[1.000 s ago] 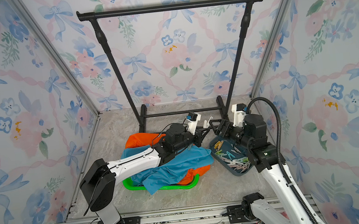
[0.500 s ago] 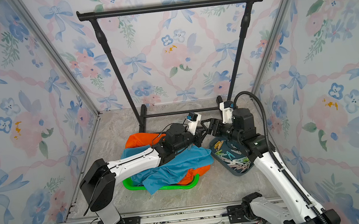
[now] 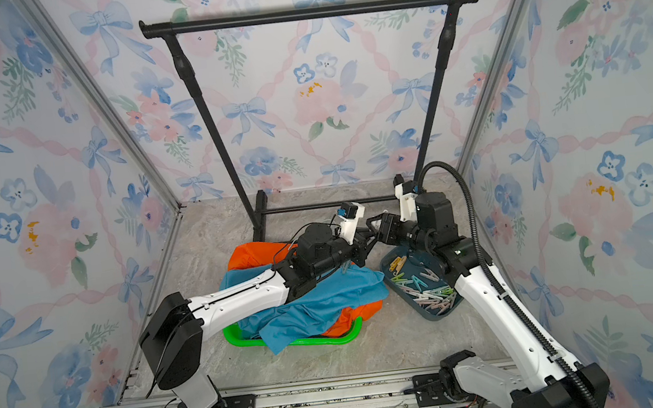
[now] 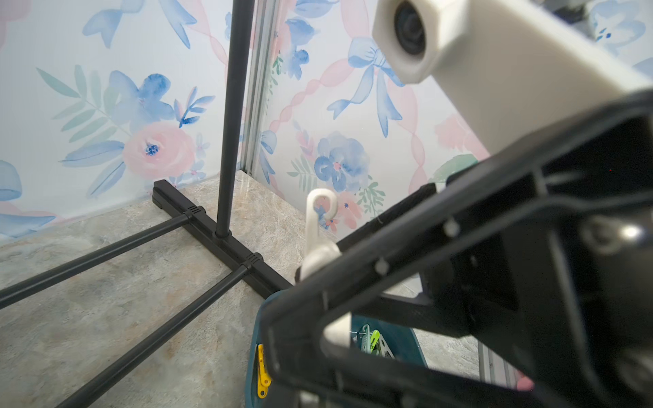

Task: Use clothespins to secure the t-shirt on both sides of the hanger
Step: Open the clothespin.

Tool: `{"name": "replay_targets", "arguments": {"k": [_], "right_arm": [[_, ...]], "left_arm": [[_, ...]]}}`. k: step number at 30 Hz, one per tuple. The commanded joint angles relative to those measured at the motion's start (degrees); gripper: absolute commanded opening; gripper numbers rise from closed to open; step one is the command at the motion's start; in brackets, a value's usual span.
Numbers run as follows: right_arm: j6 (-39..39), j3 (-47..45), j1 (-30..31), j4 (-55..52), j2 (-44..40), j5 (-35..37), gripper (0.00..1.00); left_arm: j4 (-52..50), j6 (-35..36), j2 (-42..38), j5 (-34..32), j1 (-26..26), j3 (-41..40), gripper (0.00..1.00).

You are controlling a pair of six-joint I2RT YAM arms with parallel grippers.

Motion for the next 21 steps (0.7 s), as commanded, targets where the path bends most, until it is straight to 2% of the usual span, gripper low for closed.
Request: {"name": "replay_targets", "arguments": {"k": [1, 12, 14, 18, 21], "right_arm": [[-0.3, 2.2, 0.7, 0.2, 0.4, 1.0, 0.50], [0.0, 2.6, 1.1, 0.4, 0.9, 1.2, 0.28], [0.1, 2.8, 1.1, 0.3, 0.8, 1.4, 0.27], [0.0, 3.2, 1.1, -0.2, 0.6, 2.1, 0.27], [-0.3, 3.3, 1.0, -0.6, 0.4, 2.1, 0.27]], "left_arm": [[1.1, 1.4, -1.4, 1.0, -0.2, 1.4, 0.00], [0.9, 1.7, -1.2, 0.8, -0.3, 1.5, 0.00], [0.9, 1.6, -1.2, 0.7, -0.1, 1.5, 0.07], [-0.3, 0.1, -2.5, 0.7, 0.6, 0.4, 0.35], [-0.8, -2.0, -5.9, 0.9, 2.2, -3.0, 0.44]]}}
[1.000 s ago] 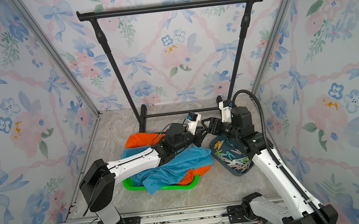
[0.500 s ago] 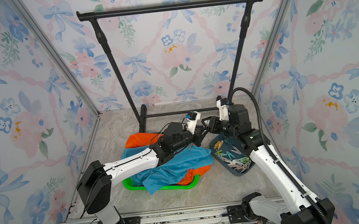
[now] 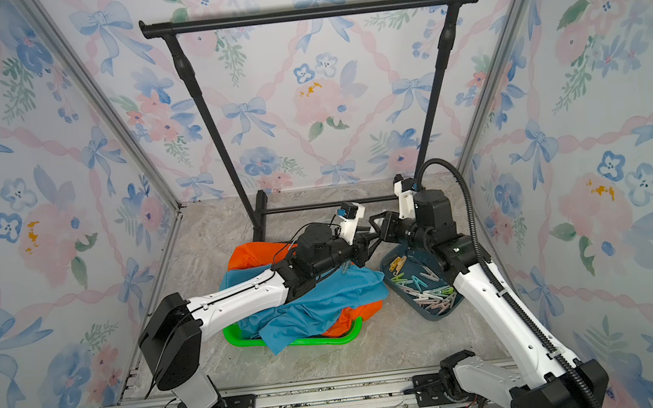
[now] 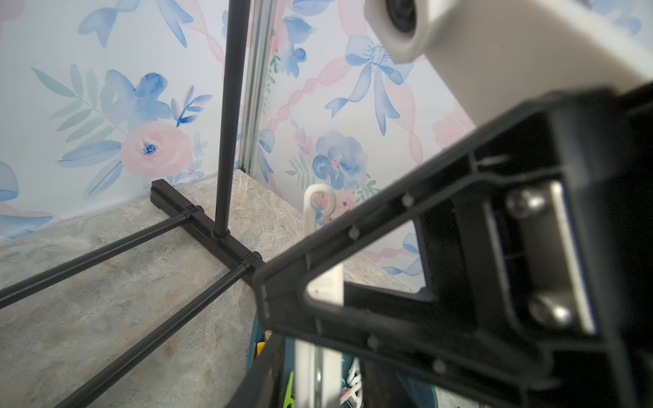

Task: Use clothespins to secure the t-shirt on both sides of the hanger
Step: Open the clothespin, then pick up the hanger from the basket.

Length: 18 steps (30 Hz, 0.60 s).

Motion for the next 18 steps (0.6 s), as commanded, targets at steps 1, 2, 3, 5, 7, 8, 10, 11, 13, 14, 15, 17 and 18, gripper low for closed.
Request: {"name": "replay_targets", "arguments": {"k": [1, 2, 3, 5, 7, 8, 10, 11, 13, 14, 15, 17, 18], "right_arm": [[-0.4, 2.0, 0.3, -0.4, -0.3, 0.9, 0.27], [-0.4, 1.9, 0.3, -0.4, -0.4, 0.9, 0.28], [-0.5, 1.6, 0.3, -0.3, -0.4, 1.0, 0.28], [-0.6, 1.1, 0.2, -0.1, -0.4, 1.2, 0.28], [-0.7, 0.4, 0.2, 0.1, -0.2, 1.3, 0.28], [-0.7, 0.0, 0.2, 0.4, -0.2, 1.3, 0.28], [-0.7, -1.0, 0.3, 1.1, -0.3, 1.4, 0.28], [-0.7, -1.4, 0.3, 1.4, -0.4, 1.4, 0.28], [-0.6, -2.2, 0.3, 1.9, -0.3, 1.3, 0.28], [-0.6, -2.5, 0.4, 2.1, -0.4, 1.2, 0.28], [-0.5, -2.8, 0.4, 2.4, -0.4, 1.1, 0.28], [-0.5, -3.5, 0.4, 2.8, -0.5, 1.1, 0.28], [-0.5, -3.9, 0.4, 2.9, -0.7, 1.1, 0.29]], "left_arm": [[-0.5, -2.5, -6.1, 0.4, 2.5, -3.6, 0.45], [-1.4, -3.2, -7.5, 0.2, 3.3, -4.7, 0.44], [-3.1, -4.2, -9.2, -0.1, 4.5, -5.5, 0.42], [-8.5, -4.5, -11.6, -0.3, 6.8, -6.0, 0.37], [-15.1, -3.4, -13.9, -0.9, 9.1, -5.9, 0.32], [-17.0, -2.9, -14.6, -0.8, 10.3, -6.3, 0.31], [-22.4, -2.9, -15.0, 0.7, 13.2, -6.1, 0.31], [-24.6, -3.2, -14.7, 1.6, 14.5, -5.7, 0.31], [-28.7, -4.2, -13.2, 2.2, 16.5, -4.8, 0.31], [-29.7, -4.7, -12.6, 1.9, 17.2, -4.6, 0.31], [-30.8, -5.4, -11.7, 2.2, 17.8, -4.4, 0.32], [-32.5, -6.7, -9.7, 2.4, 19.1, -4.0, 0.32], [-33.0, -7.1, -8.5, 2.7, 19.8, -4.0, 0.32]]}}
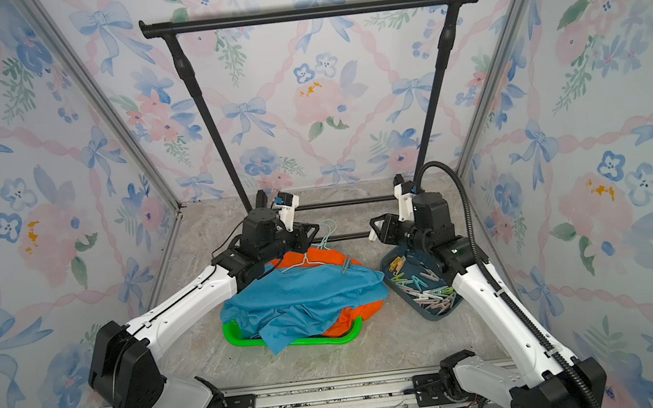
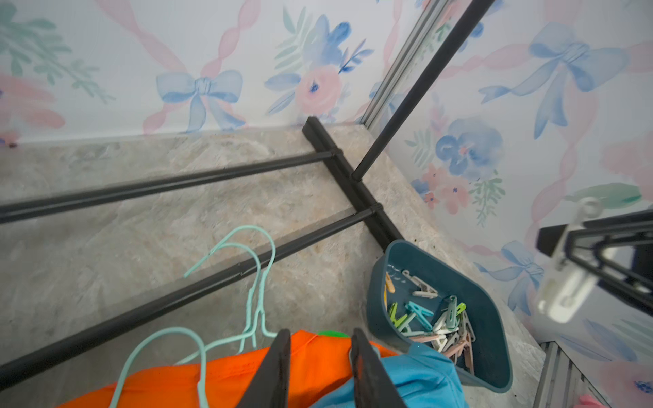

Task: Use clothespins to secure the t-shirt on both sides of the hanger
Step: Pick up the hanger from the basket.

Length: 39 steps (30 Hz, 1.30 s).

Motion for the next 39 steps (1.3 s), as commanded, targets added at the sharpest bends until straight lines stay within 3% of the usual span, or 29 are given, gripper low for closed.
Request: {"name": "replay_targets", "arguments": {"k": [1, 17, 30, 39], "right_arm": [[-0.6, -1.5, 0.4, 1.6, -0.9, 0.3, 0.29], [-1.5, -4.9, 0.4, 3.1, -1.7, -0.1, 0.29], [-1.5, -4.7, 0.2, 3.8, -0.7, -0.7, 0.30], [-1.9, -4.7, 0.3, 3.2, -1.0, -0.8, 0.30]], "left_arm": [[-6.9, -2.5, 3.9, 1.5, 1.8, 1.1, 0.33], [-8.0, -2.7, 14.7, -0.6, 2.8, 5.7, 0.27], [-7.9, -3.4, 3.1, -7.3, 1.9, 1.0, 0.37], [-7.8, -4.0, 6.7, -3.9, 3.1, -1.5, 0.37]]}}
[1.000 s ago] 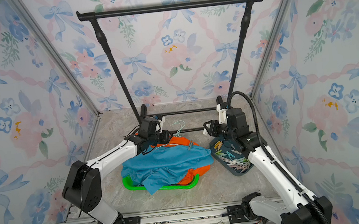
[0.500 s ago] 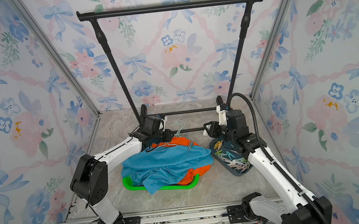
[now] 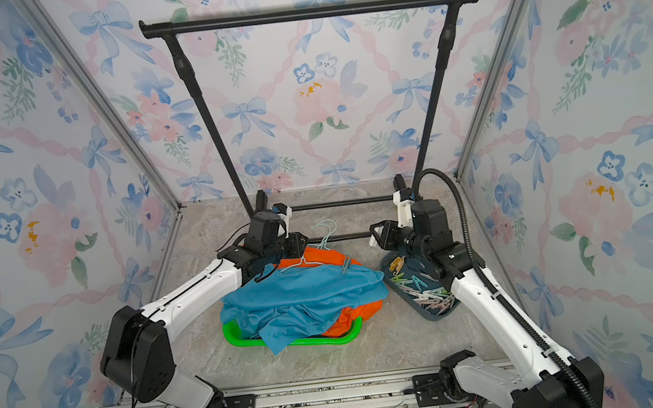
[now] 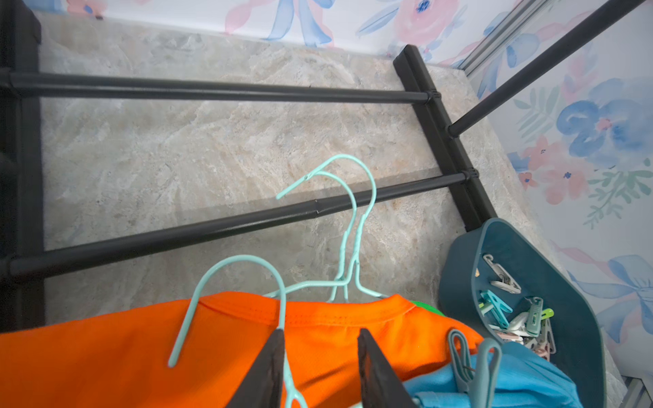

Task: Use clothespins to secure the t-shirt on both sides of the hanger
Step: Pick up the hanger from the basket.

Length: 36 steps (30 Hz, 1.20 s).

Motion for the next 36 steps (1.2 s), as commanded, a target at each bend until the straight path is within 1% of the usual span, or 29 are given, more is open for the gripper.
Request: {"name": "replay_targets", "arguments": {"k": [1, 6, 10, 17, 23, 27, 36], "right_arm": [[-0.9, -0.6, 0.3, 0.4, -0.2, -0.6, 0.30], [-1.1, -0.8, 0.3, -0.1, -0.5, -0.4, 0.30], [-1.1, -0.7, 0.3, 0.0, -0.3, -0.5, 0.30], [-1.0, -0.7, 0.3, 0.2, -0.3, -0.5, 0.30], [-0.6, -0.9, 0.3, 0.4, -0.6, -0.6, 0.30], [-0.5, -0.7, 0.3, 0.1, -1.3, -0.4, 0.30], [-0.5, 1.3, 0.3, -1.2, -2.7, -0.2, 0.29]], "left_arm": [[-0.6, -0.7, 3.0, 1.6, 0.4, -0.7, 0.37], [-0.5, -0.4, 5.6, 2.5, 0.0, 0.7, 0.37], [-0.2, -0.4, 7.1, 3.4, -1.0, 2.3, 0.34], [1.2, -0.7, 7.0, 4.6, -1.7, 3.9, 0.20], [3.9, -0.8, 4.7, 6.4, -1.6, 4.3, 0.08], [4.2, 0.3, 2.8, 6.4, -1.6, 6.2, 0.00], [3.4, 3.2, -3.7, 3.1, -1.7, 9.9, 0.00]]}}
